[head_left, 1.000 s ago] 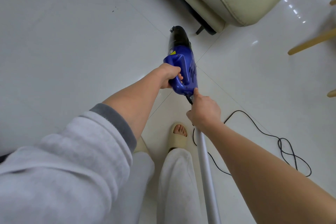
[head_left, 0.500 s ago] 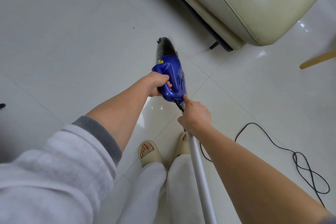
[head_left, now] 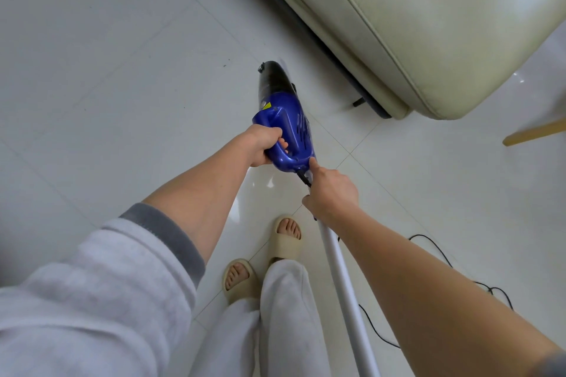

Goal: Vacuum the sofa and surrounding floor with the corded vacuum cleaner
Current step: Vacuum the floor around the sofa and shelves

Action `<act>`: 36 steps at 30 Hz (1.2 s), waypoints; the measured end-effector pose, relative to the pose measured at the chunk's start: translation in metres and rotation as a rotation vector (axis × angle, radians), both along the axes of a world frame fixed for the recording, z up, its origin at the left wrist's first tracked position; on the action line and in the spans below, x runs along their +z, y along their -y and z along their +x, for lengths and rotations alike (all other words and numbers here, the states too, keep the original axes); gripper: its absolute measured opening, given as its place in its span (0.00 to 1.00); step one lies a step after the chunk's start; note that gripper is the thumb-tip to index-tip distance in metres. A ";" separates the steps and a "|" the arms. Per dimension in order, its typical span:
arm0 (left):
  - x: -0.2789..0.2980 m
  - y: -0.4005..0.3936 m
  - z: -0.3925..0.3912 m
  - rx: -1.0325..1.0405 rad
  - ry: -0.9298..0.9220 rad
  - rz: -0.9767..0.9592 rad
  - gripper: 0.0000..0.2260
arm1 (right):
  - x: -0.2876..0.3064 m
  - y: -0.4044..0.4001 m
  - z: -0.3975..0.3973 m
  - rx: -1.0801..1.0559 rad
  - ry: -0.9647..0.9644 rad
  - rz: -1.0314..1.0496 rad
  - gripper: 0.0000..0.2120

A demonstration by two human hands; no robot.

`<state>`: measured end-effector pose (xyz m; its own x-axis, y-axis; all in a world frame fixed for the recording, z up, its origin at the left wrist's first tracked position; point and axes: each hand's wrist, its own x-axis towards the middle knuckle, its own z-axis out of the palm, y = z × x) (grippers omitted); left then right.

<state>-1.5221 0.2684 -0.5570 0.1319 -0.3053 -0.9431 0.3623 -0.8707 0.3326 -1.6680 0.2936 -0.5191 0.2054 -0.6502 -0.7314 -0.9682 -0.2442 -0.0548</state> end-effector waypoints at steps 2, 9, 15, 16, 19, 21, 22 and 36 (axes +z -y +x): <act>0.002 0.011 0.002 0.021 0.001 0.003 0.05 | 0.001 0.014 0.002 0.014 0.003 -0.001 0.28; 0.005 0.035 0.014 0.100 0.026 0.001 0.06 | 0.000 0.048 0.015 0.065 0.003 0.031 0.30; 0.006 0.039 0.028 0.187 0.038 0.024 0.07 | 0.000 0.065 0.028 0.133 0.047 0.065 0.30; 0.006 0.040 0.032 0.200 0.048 0.025 0.07 | 0.000 0.069 0.031 0.147 0.058 0.068 0.30; 0.004 0.044 0.040 0.214 0.072 0.022 0.08 | -0.003 0.075 0.037 0.166 0.072 0.071 0.31; 0.003 0.046 0.042 0.203 0.085 0.023 0.08 | -0.005 0.075 0.039 0.175 0.078 0.069 0.30; 0.002 0.048 0.043 0.193 0.091 0.024 0.08 | -0.006 0.075 0.040 0.179 0.079 0.065 0.29; -0.002 0.086 -0.012 0.156 -0.006 0.025 0.07 | -0.003 0.101 -0.014 0.127 0.010 0.021 0.33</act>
<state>-1.5338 0.1821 -0.5590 0.1703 -0.2579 -0.9511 0.4957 -0.8117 0.3088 -1.6823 0.1924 -0.5222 0.2923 -0.6027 -0.7425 -0.9289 -0.3636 -0.0705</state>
